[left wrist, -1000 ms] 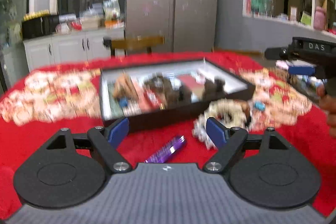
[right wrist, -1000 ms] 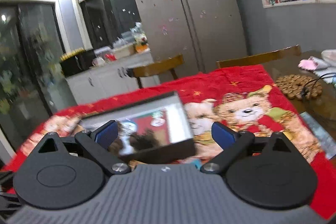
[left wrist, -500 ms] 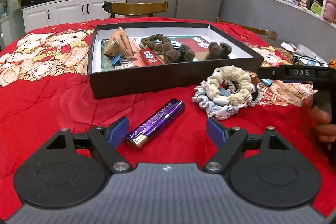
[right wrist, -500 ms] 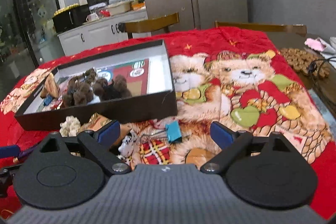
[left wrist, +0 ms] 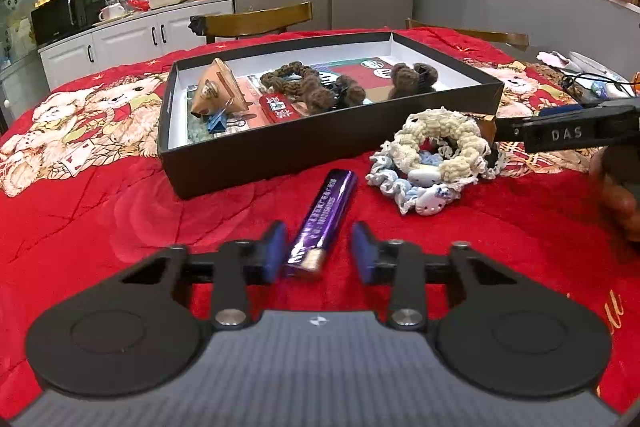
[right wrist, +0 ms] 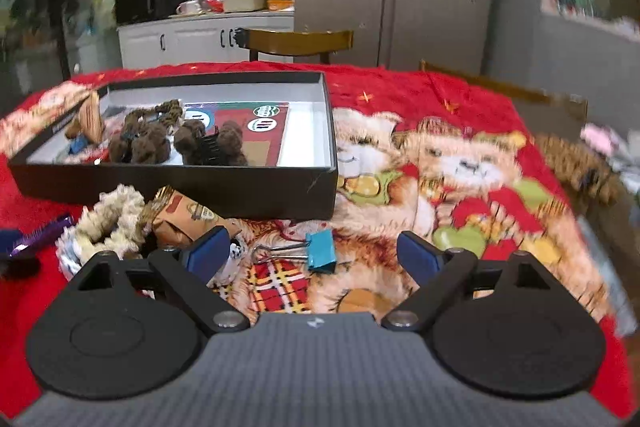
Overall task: Organize objects
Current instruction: 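Grasp the purple lighter with the left gripper while the right gripper grasps the blue binder clip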
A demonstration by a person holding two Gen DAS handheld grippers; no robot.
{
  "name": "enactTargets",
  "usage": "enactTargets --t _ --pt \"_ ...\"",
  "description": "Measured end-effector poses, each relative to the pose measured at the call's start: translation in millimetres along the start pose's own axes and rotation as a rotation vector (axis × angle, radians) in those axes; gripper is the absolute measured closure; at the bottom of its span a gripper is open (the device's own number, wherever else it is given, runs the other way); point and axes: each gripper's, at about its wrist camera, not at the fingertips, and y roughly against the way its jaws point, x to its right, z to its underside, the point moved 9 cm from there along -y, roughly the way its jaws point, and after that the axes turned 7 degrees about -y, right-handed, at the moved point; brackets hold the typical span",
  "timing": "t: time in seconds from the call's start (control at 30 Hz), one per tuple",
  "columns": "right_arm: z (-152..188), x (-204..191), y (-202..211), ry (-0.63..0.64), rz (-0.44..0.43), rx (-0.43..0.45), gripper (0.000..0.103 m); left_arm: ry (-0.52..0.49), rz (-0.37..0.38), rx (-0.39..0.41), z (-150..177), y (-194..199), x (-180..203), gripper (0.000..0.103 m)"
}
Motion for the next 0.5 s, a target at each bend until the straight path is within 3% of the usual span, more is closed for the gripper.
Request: enactTargets --t 0.27,0.5 --pt "2.1 2.6 -3.5 -0.034 -0.069 -0.036 0.009 0.022 0.011 0.004 0.3 0.5 -1.8 0.076" --pt "11.4 -8.8 -6.7 0.019 -0.138 -0.086 0.018 0.028 0.001 0.005 0.7 1.5 -2.8 0.076"
